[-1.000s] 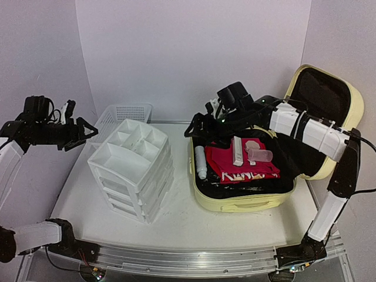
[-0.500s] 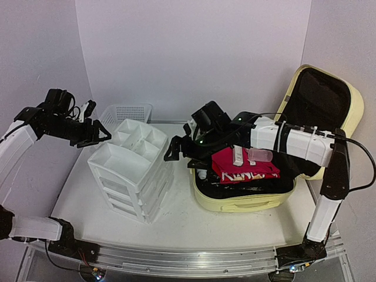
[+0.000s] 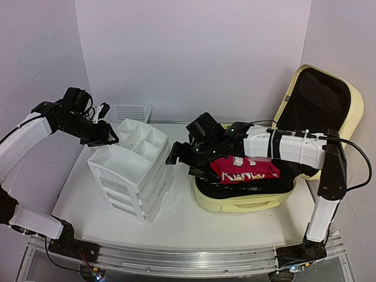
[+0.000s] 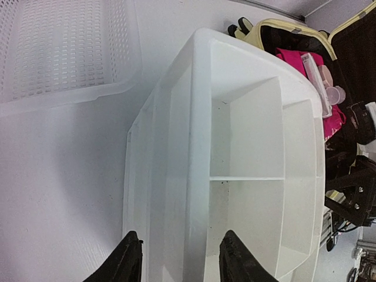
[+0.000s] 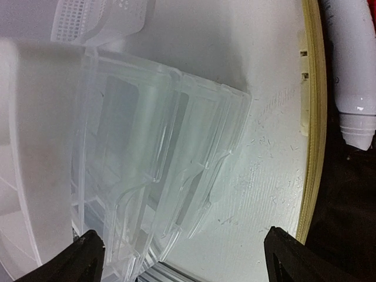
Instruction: Open, take out, and arrange the luggage
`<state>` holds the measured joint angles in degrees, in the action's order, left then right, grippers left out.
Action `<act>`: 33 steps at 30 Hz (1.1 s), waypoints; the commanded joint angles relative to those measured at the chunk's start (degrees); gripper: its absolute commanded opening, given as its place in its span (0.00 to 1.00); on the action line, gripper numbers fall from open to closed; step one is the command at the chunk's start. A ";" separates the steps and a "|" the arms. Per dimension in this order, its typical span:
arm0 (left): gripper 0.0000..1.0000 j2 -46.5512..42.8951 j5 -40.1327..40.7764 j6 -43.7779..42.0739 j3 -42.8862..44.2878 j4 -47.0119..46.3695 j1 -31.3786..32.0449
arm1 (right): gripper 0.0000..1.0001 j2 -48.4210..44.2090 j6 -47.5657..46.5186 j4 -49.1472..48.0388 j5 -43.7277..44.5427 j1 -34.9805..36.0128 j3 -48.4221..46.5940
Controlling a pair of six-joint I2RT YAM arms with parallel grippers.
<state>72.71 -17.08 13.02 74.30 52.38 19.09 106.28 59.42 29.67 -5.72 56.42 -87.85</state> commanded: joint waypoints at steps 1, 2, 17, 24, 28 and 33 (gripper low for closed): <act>0.41 -1.11 6.10 -0.36 1.53 -0.02 1.16 | 0.96 -1.49 7.77 -3.36 5.49 1.71 -1.52; 0.39 -1.21 6.46 -0.10 1.28 0.08 1.35 | 0.96 -1.51 8.25 -3.34 6.43 2.17 -1.55; 0.22 -1.47 8.07 1.04 -0.61 0.49 3.03 | 0.96 -2.98 8.70 -5.34 11.73 5.46 -0.31; 0.18 -1.31 8.76 1.22 -0.71 0.48 3.58 | 0.95 0.06 9.01 -6.37 10.13 6.92 -2.91; 0.16 -1.75 9.93 1.76 -0.80 0.53 3.75 | 0.92 0.42 10.95 -5.32 12.66 7.77 -2.32; 0.15 -3.03 12.77 3.07 -1.15 0.48 3.86 | 0.86 1.24 13.75 -4.12 14.74 8.42 -0.70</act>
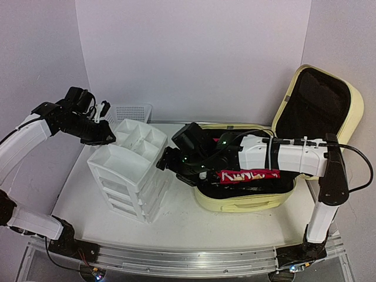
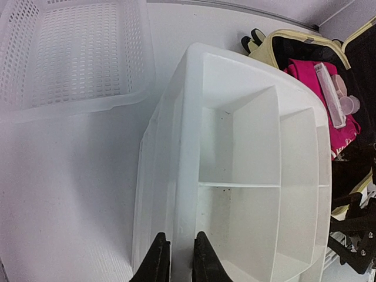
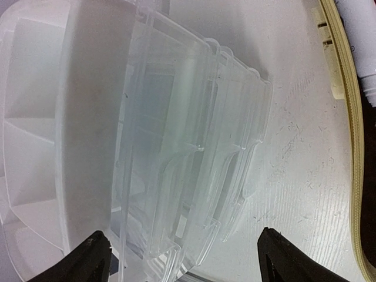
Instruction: Open, take out, and arrange the luggage
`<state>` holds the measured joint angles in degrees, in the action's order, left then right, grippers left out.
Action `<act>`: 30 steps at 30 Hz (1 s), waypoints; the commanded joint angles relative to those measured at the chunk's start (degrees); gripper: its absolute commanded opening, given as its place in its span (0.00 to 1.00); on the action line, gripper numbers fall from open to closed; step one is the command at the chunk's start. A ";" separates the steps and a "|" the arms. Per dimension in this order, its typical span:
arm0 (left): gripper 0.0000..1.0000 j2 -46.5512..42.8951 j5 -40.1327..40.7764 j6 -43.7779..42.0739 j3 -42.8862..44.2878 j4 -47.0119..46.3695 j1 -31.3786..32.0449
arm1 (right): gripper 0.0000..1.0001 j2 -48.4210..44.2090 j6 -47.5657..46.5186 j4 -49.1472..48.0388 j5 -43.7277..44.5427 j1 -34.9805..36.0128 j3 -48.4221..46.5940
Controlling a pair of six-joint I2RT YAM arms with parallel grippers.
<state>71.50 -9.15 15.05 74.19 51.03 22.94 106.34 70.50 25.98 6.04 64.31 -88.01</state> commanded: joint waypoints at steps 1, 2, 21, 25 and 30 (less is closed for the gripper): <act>0.14 -2.07 5.37 1.34 -1.18 1.90 0.00 | 0.86 1.41 2.78 -0.24 2.73 0.58 -0.70; 0.13 -2.34 5.90 1.63 -1.35 1.88 0.01 | 0.85 1.79 2.80 0.04 2.71 0.62 -0.83; 0.03 -3.00 13.91 1.21 -1.73 4.77 0.00 | 0.77 1.85 -10.03 27.55 18.74 4.49 -9.75; 0.04 -3.03 13.27 1.10 -1.82 4.79 -0.02 | 0.83 0.81 -15.17 23.79 14.93 4.50 -9.29; 0.03 -2.83 12.37 1.20 -2.42 4.70 0.00 | 0.83 -0.39 -14.46 13.45 6.72 2.35 -7.67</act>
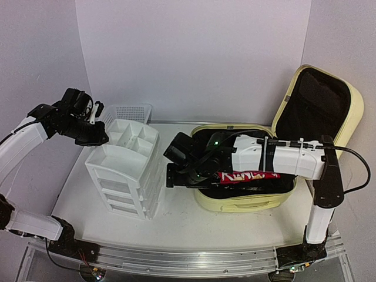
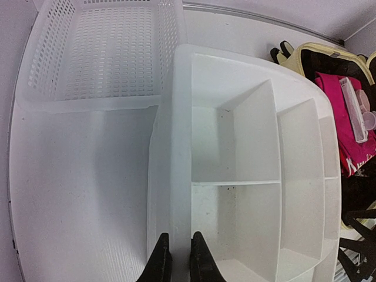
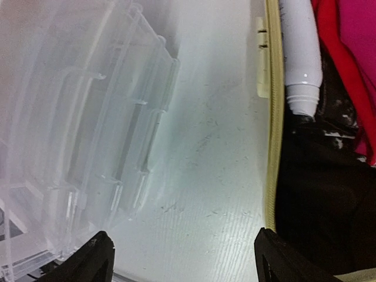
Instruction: Open, take out, and arrange the luggage
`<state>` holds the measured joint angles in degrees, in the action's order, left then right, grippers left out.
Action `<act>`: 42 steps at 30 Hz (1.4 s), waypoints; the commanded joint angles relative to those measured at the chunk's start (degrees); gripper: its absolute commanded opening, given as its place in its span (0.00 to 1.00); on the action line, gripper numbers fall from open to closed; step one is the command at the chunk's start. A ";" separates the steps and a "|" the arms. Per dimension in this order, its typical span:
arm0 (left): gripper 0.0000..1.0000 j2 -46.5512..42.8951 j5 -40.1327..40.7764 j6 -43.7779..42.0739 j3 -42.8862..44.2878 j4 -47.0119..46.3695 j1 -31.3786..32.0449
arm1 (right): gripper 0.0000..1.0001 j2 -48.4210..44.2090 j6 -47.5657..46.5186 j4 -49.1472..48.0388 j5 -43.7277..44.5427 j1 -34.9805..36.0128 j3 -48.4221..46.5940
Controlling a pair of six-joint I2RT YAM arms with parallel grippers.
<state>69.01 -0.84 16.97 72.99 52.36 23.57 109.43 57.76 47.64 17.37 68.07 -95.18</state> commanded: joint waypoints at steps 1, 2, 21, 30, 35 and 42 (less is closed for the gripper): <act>0.03 -0.36 3.95 -0.71 -1.33 3.43 -0.63 | 0.83 -3.52 -1.27 -10.30 -5.43 -1.45 -0.53; 0.03 -0.35 3.91 -0.71 -1.36 3.37 -0.66 | 0.83 -3.57 -0.97 -12.79 -6.59 -1.45 -0.32; 0.02 -0.06 2.60 -0.71 -1.29 3.35 -0.70 | 0.75 1.91 6.08 -20.09 -9.87 -1.44 -2.77; 0.01 0.23 2.69 -0.46 -1.43 3.28 -0.64 | 0.66 4.38 8.62 -13.86 -5.79 -0.71 -5.45; 0.01 0.05 4.46 -0.38 -1.30 3.37 -0.71 | 0.61 7.07 5.68 0.09 1.96 1.12 -13.00; 0.01 0.25 5.55 -0.70 -1.08 3.37 -0.64 | 0.47 8.36 0.87 9.14 9.27 2.84 -18.63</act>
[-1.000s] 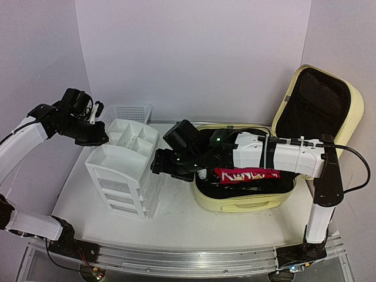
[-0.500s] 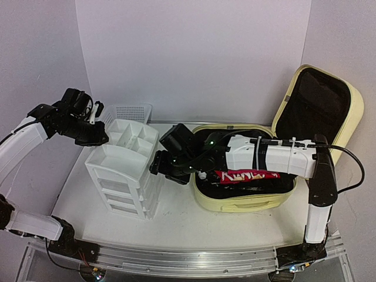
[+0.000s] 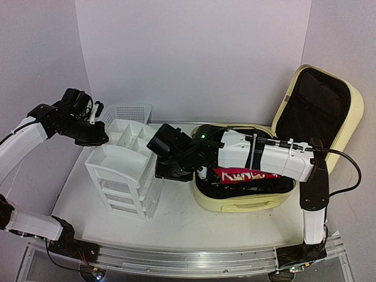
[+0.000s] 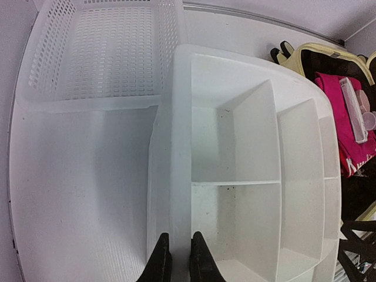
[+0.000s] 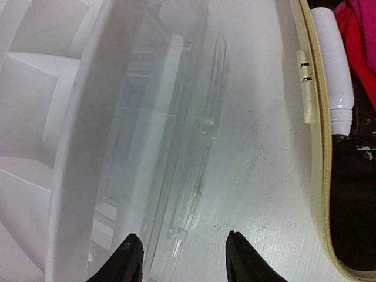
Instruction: Open, take out, and arrange the luggage
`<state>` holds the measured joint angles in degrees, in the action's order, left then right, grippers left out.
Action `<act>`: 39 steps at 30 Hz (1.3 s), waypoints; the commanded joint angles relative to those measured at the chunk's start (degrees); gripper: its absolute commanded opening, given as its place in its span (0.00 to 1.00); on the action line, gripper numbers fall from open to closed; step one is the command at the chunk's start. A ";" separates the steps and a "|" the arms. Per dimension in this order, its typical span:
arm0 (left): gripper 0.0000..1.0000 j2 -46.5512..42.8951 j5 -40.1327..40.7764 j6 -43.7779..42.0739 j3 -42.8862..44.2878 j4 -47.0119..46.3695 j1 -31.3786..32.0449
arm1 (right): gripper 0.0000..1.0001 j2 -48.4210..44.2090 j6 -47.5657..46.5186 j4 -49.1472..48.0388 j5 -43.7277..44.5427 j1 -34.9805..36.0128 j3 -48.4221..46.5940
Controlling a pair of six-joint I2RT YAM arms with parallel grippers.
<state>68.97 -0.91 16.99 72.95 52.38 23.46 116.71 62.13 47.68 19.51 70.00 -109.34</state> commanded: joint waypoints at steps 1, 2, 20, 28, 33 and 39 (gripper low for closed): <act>0.01 0.29 5.82 -0.80 -1.12 3.34 -0.51 | 0.46 1.33 -4.03 10.35 7.82 1.05 -5.30; 0.01 0.29 5.97 -0.88 -1.14 3.34 -0.60 | 0.45 1.45 -4.52 11.20 8.29 1.10 -5.76; 0.00 0.26 6.53 -1.44 -1.19 3.61 -0.56 | 0.41 -2.97 -6.38 17.62 16.64 1.37 -2.94; 0.00 0.79 6.09 -1.45 -1.12 3.61 -0.60 | 0.54 -2.96 -11.35 17.00 14.93 1.37 -6.04; 0.00 1.08 5.50 -1.44 -0.90 3.61 -0.60 | 0.78 -5.30 -21.12 13.62 11.90 1.29 -7.84; 0.00 1.58 4.93 -1.35 -0.63 3.52 -0.60 | 0.98 -13.48 -33.90 4.12 9.78 1.02 0.95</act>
<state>69.06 -0.25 16.95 72.95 52.36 23.57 112.07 38.70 59.00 29.78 71.37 -112.22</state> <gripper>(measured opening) 0.093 0.971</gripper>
